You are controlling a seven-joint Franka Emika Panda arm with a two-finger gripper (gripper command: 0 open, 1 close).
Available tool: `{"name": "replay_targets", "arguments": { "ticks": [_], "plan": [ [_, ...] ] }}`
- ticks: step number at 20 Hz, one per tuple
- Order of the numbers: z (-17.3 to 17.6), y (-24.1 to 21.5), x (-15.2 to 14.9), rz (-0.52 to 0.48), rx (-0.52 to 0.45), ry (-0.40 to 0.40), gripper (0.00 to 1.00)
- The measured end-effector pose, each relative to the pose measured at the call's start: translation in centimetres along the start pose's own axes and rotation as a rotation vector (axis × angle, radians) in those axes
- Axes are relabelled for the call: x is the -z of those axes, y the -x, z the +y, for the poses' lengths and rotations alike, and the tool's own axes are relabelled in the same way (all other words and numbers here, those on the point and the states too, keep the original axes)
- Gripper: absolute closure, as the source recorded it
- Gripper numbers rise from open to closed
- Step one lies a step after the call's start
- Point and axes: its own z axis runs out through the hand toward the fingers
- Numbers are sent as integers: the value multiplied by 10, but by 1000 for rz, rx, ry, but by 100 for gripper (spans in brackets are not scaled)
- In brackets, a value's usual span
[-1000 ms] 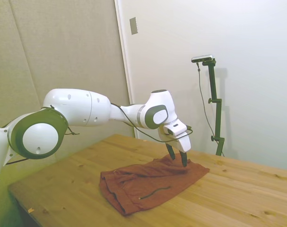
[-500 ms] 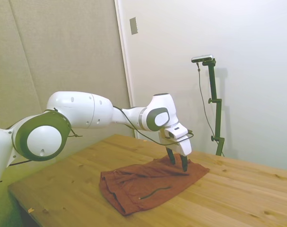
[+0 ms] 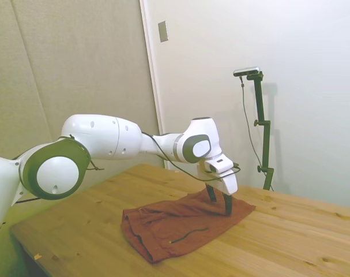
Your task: Unfold the shorts
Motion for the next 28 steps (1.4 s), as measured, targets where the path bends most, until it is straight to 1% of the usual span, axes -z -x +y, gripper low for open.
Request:
{"name": "replay_targets", "arguments": {
  "ticks": [7,14,18,20,21,28],
  "plan": [
    [18,-9,11,0,2,12,0],
    [38,-6,1,-17,4,28,0],
    [31,-3,-1,-7,23,-32,0],
    [29,-2,-4,-11,32,-48,0],
    [29,-2,-5,-14,35,-51,100],
    [31,-3,-9,-32,56,-60,100]
  ]
}}
